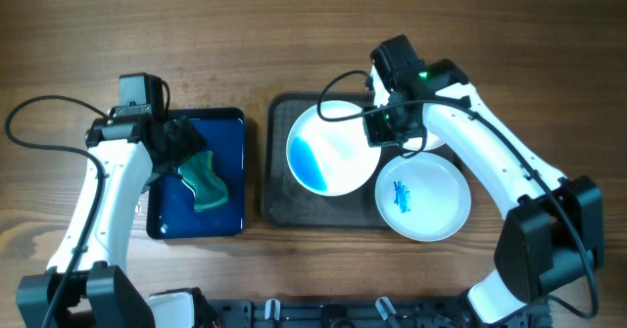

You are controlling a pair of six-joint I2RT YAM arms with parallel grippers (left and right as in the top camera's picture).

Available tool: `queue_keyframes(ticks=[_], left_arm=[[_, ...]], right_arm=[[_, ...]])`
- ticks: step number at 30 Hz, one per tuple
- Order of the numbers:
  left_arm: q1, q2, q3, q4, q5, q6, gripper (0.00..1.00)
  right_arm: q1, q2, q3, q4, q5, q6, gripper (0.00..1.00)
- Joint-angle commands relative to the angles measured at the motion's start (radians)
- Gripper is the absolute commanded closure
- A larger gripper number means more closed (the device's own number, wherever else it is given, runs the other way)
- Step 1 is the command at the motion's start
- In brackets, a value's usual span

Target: Clean dirty plates on tray and stack at the side

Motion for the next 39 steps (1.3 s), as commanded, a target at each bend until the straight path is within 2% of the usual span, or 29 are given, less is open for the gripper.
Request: queue_keyframes(ticks=[1, 4, 10, 17, 22, 31, 39], left_arm=[[0.038, 0.008, 0.017, 0.023, 0.022, 0.008, 0.00], [0.079, 0.008, 0.030, 0.032, 0.077, 0.008, 0.00], [0.148, 0.005, 0.119, -0.011, 0.097, 0.008, 0.00], [0.209, 0.005, 0.237, -0.071, 0.134, 0.009, 0.00], [0.290, 0.005, 0.260, -0.081, 0.204, 0.009, 0.00], [0.409, 0.005, 0.260, -0.110, 0.290, 0.018, 0.00], [0.419, 0.005, 0.260, -0.132, 0.289, 0.021, 0.00]], right_arm=[[0.013, -0.027, 0.079, -0.028, 0.002, -0.040, 0.95], [0.050, -0.013, 0.135, -0.055, 0.008, -0.045, 0.95], [0.162, 0.098, 0.237, -0.071, 0.008, -0.037, 0.95], [0.296, 0.321, 0.474, -0.092, 0.008, -0.034, 0.95], [0.343, 0.383, 0.595, -0.084, 0.008, -0.034, 0.95], [0.410, 0.383, 0.633, 0.046, 0.188, -0.008, 0.95], [0.510, 0.383, 0.633, 0.130, 0.376, -0.012, 0.95]])
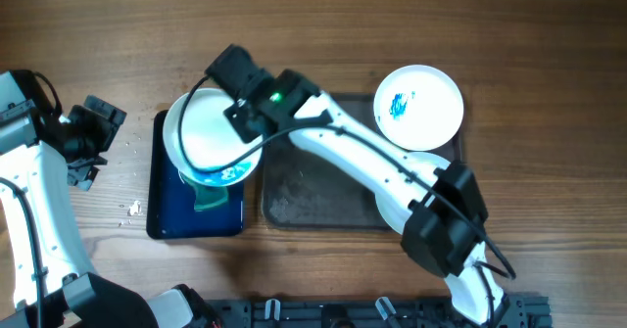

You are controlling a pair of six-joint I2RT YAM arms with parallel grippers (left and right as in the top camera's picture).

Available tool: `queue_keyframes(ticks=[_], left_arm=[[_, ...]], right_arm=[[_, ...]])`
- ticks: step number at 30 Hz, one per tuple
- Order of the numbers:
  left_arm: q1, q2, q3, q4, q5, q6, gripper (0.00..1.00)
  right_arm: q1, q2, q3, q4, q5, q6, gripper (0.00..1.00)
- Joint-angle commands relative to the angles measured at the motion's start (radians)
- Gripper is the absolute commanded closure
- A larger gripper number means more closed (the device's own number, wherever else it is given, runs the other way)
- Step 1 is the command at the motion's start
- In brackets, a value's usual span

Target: Clean dirty plates on tray and stack at the side

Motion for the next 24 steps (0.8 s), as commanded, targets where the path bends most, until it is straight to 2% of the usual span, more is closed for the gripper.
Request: queue_keyframes(ticks=[1, 13, 19, 24], left_arm=[[0.007, 0.002, 0.018, -0.004, 0.018, 0.019, 0.00], [0.007, 0.002, 0.018, 0.004, 0.018, 0.019, 0.00], [0.007, 0.002, 0.018, -0.002, 0.018, 0.019, 0.00], [0.007, 0.002, 0.018, -0.007, 0.018, 0.019, 0.00]], right_arm=[[0.026, 0.010, 0.030, 0.021, 0.134, 0.001, 0.95], [0.100, 0.010, 0.031, 0.082, 0.450, -0.154, 0.96], [0.167, 0.010, 0.031, 0.198, 0.674, -0.345, 0.96], [0.185, 0.010, 0.031, 0.322, 0.789, -0.526, 0.96]])
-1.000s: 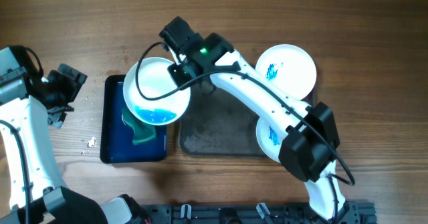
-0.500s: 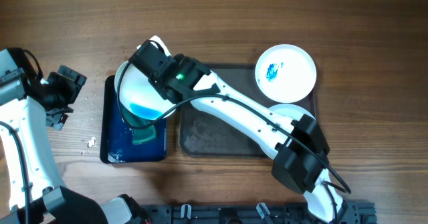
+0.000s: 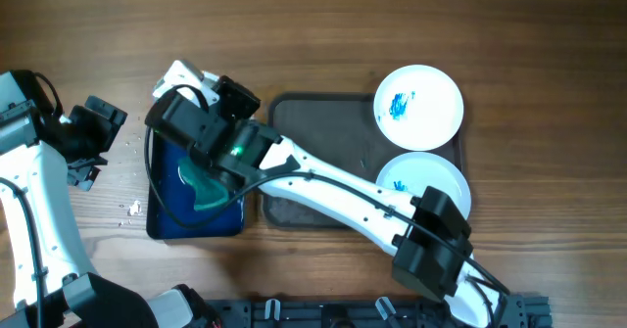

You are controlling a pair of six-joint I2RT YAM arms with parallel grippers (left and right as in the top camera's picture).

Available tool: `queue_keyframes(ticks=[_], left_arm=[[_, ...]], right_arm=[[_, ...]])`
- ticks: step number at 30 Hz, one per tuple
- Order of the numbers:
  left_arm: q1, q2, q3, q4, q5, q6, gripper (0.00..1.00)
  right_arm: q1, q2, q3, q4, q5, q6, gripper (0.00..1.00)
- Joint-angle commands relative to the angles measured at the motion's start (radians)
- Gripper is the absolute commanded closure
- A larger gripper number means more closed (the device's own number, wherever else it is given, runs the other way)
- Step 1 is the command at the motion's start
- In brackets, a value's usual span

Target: Clean dirty plates on tray and stack at the side

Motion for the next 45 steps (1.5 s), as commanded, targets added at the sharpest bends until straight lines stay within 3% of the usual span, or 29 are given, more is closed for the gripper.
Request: queue_keyframes(ticks=[1, 18, 35, 45], left_arm=[[0.007, 0.002, 0.018, -0.005, 0.012, 0.016, 0.00], [0.007, 0.002, 0.018, -0.026, 0.012, 0.016, 0.00], [0.007, 0.002, 0.018, -0.027, 0.012, 0.039, 0.00], [0.007, 0.002, 0.018, -0.026, 0.012, 0.039, 0.00]], right_arm=[[0.011, 0.010, 0.031, 0.065, 0.148, -0.164, 0.95], [0.063, 0.010, 0.029, 0.332, 0.340, -0.581, 0.95], [0.085, 0.010, 0.029, 0.336, 0.350, -0.592, 0.95], [0.085, 0.010, 0.027, 0.280, 0.349, -0.486, 0.95]])
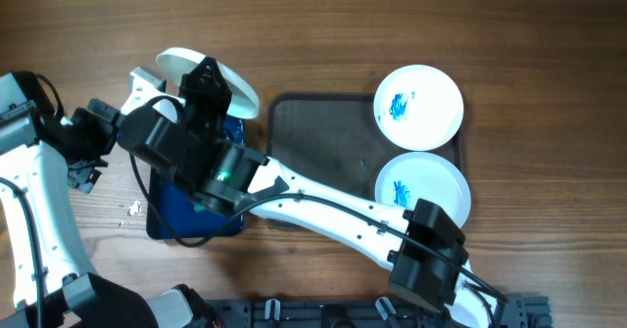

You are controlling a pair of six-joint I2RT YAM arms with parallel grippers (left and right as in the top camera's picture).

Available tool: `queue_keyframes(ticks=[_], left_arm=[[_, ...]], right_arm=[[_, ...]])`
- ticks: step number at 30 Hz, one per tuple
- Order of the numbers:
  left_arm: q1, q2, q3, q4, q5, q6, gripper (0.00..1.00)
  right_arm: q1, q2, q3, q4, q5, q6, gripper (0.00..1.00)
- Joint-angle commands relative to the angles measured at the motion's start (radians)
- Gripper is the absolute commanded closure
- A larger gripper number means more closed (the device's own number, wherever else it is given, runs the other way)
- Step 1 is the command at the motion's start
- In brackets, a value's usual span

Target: Clean dirty plates on tray and stack at the side

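My right gripper [203, 81] reaches across to the left and is shut on a white plate [233, 85], which it holds steeply tilted over the back edge of the blue tray [168, 209]. Two more white plates smeared with blue sit at the right of the dark tray [318, 152]: one at the back [419, 106], one at the front [423, 196]. My left gripper [91, 142] stands open at the far left, clear of the blue tray, with nothing in it. The right arm hides the green sponge.
The long white right arm [323, 210] lies diagonally over the blue tray and the front left of the dark tray. A few small crumbs [128, 210] lie on the wood left of the blue tray.
The right wrist has shifted left over the blue tray. The held plate, then a small edge at the tray's back left, now shows as a wider tilted disc. The left arm has not moved.
First my left gripper held the green sponge over the blue tray while my right gripper was at a blue-stained plate on the dark tray. Then the right held that plate over the blue tray, the left empty at the far left. The plate has since tilted up.
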Motion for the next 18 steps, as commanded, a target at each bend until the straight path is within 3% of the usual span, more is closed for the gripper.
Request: queue_keyframes(ticks=[1, 5, 9, 11, 13, 15, 18], left_arm=[[0.007, 0.002, 0.018, -0.001, 0.012, 0.020, 0.00], [0.007, 0.002, 0.018, -0.001, 0.012, 0.020, 0.00], [0.007, 0.002, 0.018, -0.001, 0.012, 0.020, 0.00], [0.007, 0.002, 0.018, -0.001, 0.012, 0.020, 0.00], [0.007, 0.002, 0.018, -0.002, 0.012, 0.020, 0.00], [0.007, 0.002, 0.018, -0.002, 0.012, 0.020, 0.00], [0.007, 0.002, 0.018, -0.002, 0.012, 0.020, 0.00]], right_arm=[[0.006, 0.010, 0.027, -0.045, 0.025, 0.107, 0.95], [0.006, 0.010, 0.027, -0.096, 0.024, 0.196, 0.96], [0.005, 0.010, 0.027, -0.359, -0.252, 0.481, 0.96], [-0.011, 0.010, 0.027, -0.361, -0.161, 0.547, 0.96], [-0.024, 0.008, 0.028, -0.313, -0.017, 0.530, 0.96], [-0.024, 0.008, 0.028, -0.234, 0.086, 0.393, 0.95], [-0.009, -0.005, 0.028, -0.323, -0.231, 0.397, 0.96]])
